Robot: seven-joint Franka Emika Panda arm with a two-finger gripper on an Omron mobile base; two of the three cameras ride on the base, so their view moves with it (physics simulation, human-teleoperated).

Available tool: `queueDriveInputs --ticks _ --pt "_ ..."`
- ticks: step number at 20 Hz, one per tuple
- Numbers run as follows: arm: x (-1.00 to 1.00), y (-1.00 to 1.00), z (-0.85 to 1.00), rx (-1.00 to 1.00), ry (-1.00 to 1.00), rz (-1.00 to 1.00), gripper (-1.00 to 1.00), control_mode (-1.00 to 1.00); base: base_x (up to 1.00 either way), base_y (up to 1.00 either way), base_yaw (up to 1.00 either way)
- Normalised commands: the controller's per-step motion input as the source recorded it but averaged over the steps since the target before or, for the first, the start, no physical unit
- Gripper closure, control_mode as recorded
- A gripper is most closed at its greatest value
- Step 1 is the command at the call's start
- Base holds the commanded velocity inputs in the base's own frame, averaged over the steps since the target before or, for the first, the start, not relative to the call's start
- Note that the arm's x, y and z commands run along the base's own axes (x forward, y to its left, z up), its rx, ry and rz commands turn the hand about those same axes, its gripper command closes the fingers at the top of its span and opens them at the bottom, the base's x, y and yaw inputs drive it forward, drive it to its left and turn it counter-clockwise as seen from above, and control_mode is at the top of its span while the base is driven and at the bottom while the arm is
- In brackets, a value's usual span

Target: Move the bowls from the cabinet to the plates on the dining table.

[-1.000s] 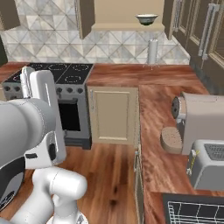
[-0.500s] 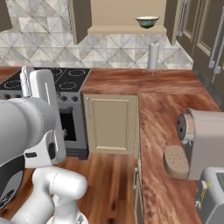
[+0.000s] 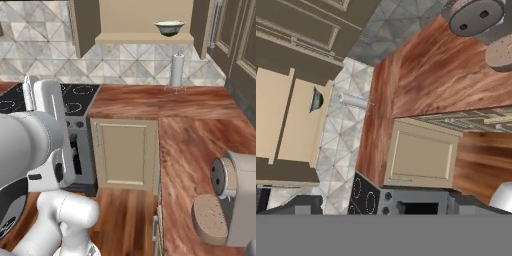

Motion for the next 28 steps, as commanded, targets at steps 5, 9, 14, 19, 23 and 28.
queueDriveInputs --ticks 5,9,14,19,23,28 --pt "0.0 0.0 0.0 0.0 0.0 0.0 -1.0 1.0 0.62 0.0 0.0" --pt "0.0 0.0 0.0 0.0 0.0 0.0 -1.0 1.0 0.62 0.0 0.0" --pt "0.0 0.0 0.0 0.0 0.0 0.0 -1.0 1.0 0.62 0.0 0.0" --pt "0.0 0.0 0.0 0.0 0.0 0.0 -1.0 1.0 0.62 0.0 0.0" --pt "0.0 0.0 0.0 0.0 0.0 0.0 -1.0 1.0 0.62 -0.01 0.0" --pt "0.0 0.0 0.0 0.0 0.0 0.0 -1.0 1.0 0.62 -0.01 0.0"
